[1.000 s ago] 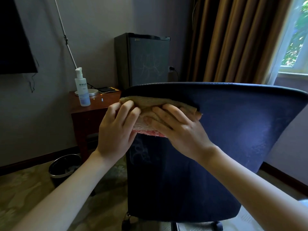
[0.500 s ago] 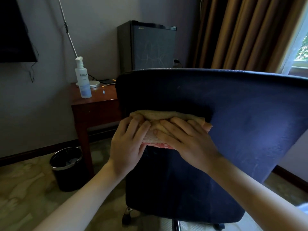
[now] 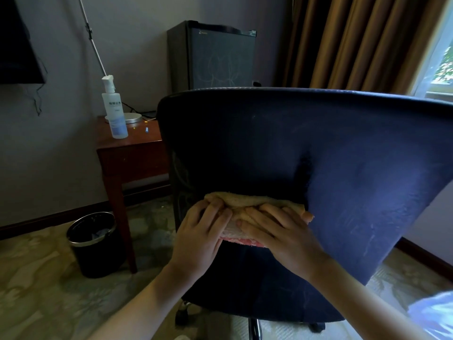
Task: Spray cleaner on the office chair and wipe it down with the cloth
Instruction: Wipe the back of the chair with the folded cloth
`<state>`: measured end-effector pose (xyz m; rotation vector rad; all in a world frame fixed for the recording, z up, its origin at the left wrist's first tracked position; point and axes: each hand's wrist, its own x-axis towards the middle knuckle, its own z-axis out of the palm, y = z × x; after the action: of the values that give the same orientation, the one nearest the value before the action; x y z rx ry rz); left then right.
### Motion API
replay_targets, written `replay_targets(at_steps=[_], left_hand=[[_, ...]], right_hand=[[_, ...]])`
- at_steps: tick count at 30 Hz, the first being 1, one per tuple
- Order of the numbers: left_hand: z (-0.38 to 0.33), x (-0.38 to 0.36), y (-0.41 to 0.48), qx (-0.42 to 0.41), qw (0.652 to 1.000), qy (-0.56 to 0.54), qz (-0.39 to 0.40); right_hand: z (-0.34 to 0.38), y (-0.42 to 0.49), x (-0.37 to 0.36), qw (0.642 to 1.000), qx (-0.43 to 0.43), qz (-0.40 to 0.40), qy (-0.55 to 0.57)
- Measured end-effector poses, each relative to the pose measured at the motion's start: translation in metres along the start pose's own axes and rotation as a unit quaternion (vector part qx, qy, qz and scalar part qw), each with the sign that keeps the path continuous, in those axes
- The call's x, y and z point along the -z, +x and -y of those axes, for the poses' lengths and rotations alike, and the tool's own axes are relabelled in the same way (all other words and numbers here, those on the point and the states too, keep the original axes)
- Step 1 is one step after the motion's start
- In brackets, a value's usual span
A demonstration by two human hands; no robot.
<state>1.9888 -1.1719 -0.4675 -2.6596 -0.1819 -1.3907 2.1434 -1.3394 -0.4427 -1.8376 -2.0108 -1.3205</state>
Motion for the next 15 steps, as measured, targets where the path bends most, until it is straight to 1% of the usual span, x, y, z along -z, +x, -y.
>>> replay_targets(at_steps=[4,7,11,15], left_hand=[[-0.005,-0.012,-0.015,-0.003,1.0,-0.002,0.025],[-0.009,-0.019,-0.027,-0.027,0.999,0.004,0.038],[-0.017,-0.023,-0.037,-0.059,0.996,0.02,0.071],[-0.031,-0.015,-0.031,-0.056,0.996,0.023,0.062]], right_hand=[[0.01,-0.016,-0.01,1.0,-0.018,0.021,0.01],[0.02,-0.031,-0.013,0.998,-0.031,0.039,0.03],[0.033,-0.045,-0.015,0.994,-0.027,0.096,0.054],[0.036,-0.05,-0.005,0.99,-0.064,0.114,0.05]])
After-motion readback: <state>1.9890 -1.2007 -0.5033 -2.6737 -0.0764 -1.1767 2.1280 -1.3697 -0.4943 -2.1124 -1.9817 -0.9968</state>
